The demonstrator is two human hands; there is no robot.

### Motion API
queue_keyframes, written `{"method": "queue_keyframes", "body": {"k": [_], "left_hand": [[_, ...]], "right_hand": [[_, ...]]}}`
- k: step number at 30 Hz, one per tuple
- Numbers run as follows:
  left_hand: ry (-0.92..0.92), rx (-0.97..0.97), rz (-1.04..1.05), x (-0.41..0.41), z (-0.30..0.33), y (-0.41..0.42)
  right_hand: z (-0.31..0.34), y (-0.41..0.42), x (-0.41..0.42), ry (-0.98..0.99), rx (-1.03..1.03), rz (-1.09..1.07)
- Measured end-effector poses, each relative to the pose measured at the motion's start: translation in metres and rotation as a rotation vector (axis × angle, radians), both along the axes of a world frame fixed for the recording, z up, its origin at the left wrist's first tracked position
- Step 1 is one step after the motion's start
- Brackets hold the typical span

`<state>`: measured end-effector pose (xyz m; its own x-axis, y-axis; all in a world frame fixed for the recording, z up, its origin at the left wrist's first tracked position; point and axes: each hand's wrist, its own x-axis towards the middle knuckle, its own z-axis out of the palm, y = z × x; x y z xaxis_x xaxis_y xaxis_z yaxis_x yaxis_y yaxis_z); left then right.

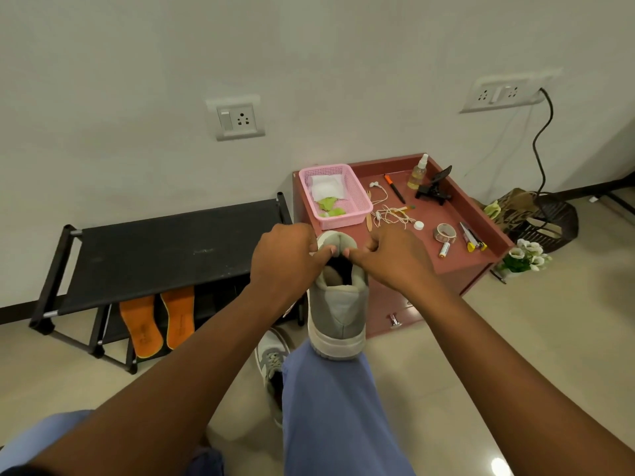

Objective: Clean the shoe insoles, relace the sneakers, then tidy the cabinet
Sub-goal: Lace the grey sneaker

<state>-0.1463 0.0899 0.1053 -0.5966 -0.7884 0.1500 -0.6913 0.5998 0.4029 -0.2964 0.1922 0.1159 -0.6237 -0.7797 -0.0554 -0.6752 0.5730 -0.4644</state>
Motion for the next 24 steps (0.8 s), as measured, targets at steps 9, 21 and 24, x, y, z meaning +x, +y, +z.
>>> {"method": "queue_keyframes", "body": {"k": [9,21,24], "left_hand": [[-0.136,0.08,-0.061,-0.007,0.006,-0.001],[0.058,0.278,-0.042,0.013,0.012,-0.012],[0.052,0.239,-0.002,0.016,0.013,-0.014]], "right_hand": [[0.008,-0.004,0.0,-0.056,0.04,0.055],[0.018,0.012,-0.016,-0.061,-0.042,-0.091],[0.018,0.013,-0.015,-0.06,-0.014,-0.169]]}}
